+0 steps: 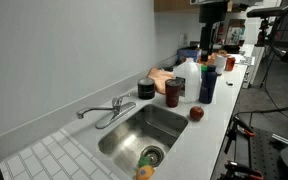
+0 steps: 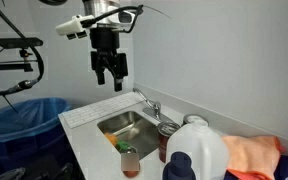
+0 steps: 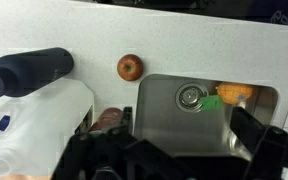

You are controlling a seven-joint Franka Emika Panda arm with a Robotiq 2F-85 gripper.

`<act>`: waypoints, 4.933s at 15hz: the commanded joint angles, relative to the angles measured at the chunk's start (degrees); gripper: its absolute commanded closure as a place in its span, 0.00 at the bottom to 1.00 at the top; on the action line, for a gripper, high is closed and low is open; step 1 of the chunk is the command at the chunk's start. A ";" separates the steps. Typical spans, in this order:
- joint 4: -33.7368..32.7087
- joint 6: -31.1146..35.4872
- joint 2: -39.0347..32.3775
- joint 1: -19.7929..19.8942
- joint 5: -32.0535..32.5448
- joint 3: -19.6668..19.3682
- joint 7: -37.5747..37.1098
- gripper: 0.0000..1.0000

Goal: Push the faucet to the center of the sink

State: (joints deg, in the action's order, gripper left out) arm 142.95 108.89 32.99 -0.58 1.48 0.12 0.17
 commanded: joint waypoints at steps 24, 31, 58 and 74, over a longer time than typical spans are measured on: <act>-0.11 -0.13 -0.08 0.09 -0.06 0.09 0.03 0.00; -0.11 -0.13 -0.08 0.09 -0.06 0.09 0.03 0.00; -52.08 -2.54 -47.10 -7.39 -3.59 8.05 4.97 0.00; -54.51 8.00 -54.96 -9.12 -5.04 9.95 3.45 0.00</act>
State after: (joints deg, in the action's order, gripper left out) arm 89.90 111.25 -18.45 -8.83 -1.26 9.26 3.26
